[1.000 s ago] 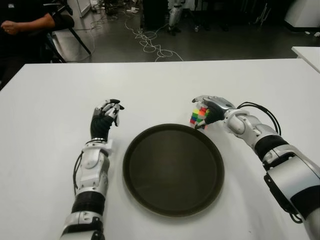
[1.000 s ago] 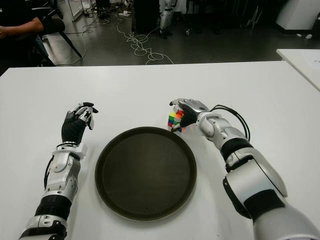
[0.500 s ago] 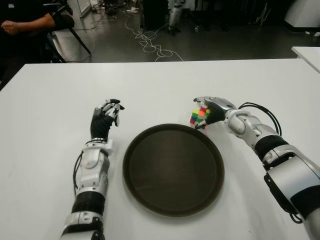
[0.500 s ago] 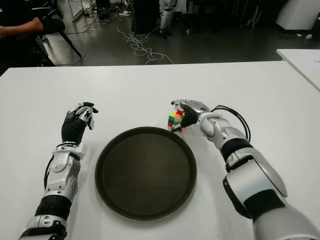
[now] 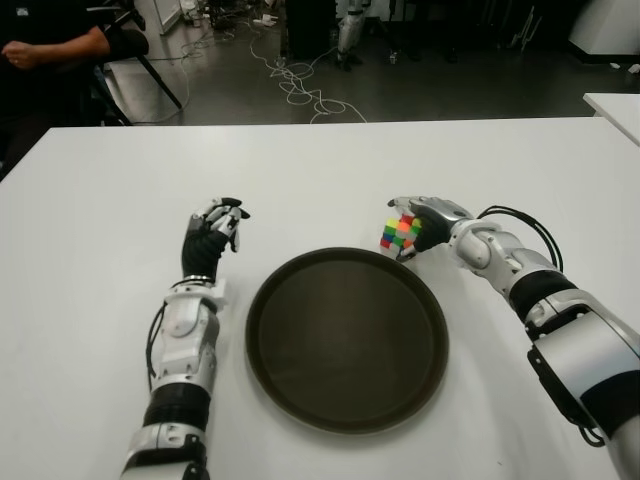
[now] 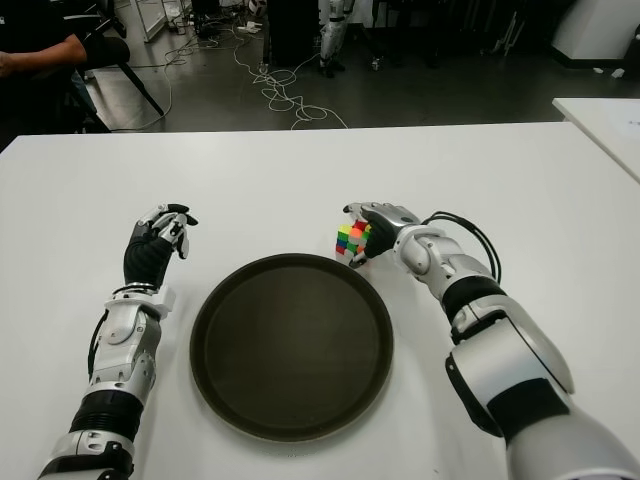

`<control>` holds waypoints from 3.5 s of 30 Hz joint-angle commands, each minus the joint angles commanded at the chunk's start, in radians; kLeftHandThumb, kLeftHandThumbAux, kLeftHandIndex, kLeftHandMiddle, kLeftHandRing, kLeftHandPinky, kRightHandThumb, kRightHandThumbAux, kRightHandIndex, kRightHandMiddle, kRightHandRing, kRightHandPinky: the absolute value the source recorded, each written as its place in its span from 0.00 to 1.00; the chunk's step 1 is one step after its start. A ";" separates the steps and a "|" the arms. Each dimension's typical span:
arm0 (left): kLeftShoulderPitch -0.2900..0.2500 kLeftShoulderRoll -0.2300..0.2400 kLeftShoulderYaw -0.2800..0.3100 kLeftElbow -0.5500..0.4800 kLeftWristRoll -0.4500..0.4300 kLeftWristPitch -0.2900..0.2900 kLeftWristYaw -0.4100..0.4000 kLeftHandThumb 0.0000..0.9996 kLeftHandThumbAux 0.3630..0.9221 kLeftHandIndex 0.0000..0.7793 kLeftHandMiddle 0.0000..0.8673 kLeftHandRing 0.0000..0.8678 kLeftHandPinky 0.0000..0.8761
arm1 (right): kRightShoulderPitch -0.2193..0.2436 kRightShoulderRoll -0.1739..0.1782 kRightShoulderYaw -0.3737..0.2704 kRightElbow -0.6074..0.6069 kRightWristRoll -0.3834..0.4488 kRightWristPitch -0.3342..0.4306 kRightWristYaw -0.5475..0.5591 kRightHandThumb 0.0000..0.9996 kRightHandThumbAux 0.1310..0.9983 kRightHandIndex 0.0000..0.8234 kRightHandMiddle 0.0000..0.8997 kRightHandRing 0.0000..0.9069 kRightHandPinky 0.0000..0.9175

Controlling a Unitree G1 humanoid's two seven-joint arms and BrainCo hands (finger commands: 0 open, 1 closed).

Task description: Pick up the Rubik's Cube and put it in the plate

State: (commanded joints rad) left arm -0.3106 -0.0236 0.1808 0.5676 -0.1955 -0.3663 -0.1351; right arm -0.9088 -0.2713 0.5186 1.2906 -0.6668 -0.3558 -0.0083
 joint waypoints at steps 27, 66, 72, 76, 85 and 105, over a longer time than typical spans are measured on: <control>0.013 -0.002 0.000 -0.026 -0.007 0.012 -0.008 0.86 0.53 0.54 0.62 0.92 0.92 | 0.000 -0.011 0.001 -0.002 0.000 -0.025 0.008 0.00 0.90 0.18 0.62 0.68 0.64; 0.018 -0.009 0.003 -0.037 -0.016 0.016 -0.004 0.86 0.54 0.54 0.62 0.92 0.91 | -0.002 -0.024 0.026 -0.006 -0.019 -0.056 -0.076 0.69 0.70 0.50 0.55 0.56 0.59; 0.019 -0.006 0.000 -0.043 -0.017 0.020 -0.012 0.86 0.53 0.54 0.62 0.92 0.92 | -0.004 -0.023 0.029 -0.005 -0.020 -0.049 -0.082 0.69 0.70 0.50 0.55 0.57 0.60; 0.019 -0.006 0.000 -0.042 -0.021 0.022 -0.014 0.86 0.53 0.54 0.62 0.92 0.92 | -0.006 -0.023 0.031 -0.005 -0.023 -0.046 -0.088 0.69 0.70 0.50 0.54 0.56 0.60; 0.014 -0.007 0.000 -0.030 -0.013 0.010 -0.006 0.86 0.53 0.54 0.62 0.92 0.92 | -0.008 -0.024 0.030 -0.001 -0.021 -0.039 -0.092 0.69 0.70 0.50 0.54 0.57 0.59; 0.015 -0.015 -0.004 -0.036 -0.017 0.017 -0.006 0.86 0.53 0.54 0.62 0.93 0.92 | 0.012 -0.061 0.014 -0.075 -0.016 -0.113 -0.231 0.69 0.70 0.50 0.60 0.64 0.68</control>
State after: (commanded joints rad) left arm -0.2954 -0.0384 0.1769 0.5315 -0.2125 -0.3493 -0.1415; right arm -0.8964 -0.3324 0.5331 1.2157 -0.6833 -0.4691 -0.2391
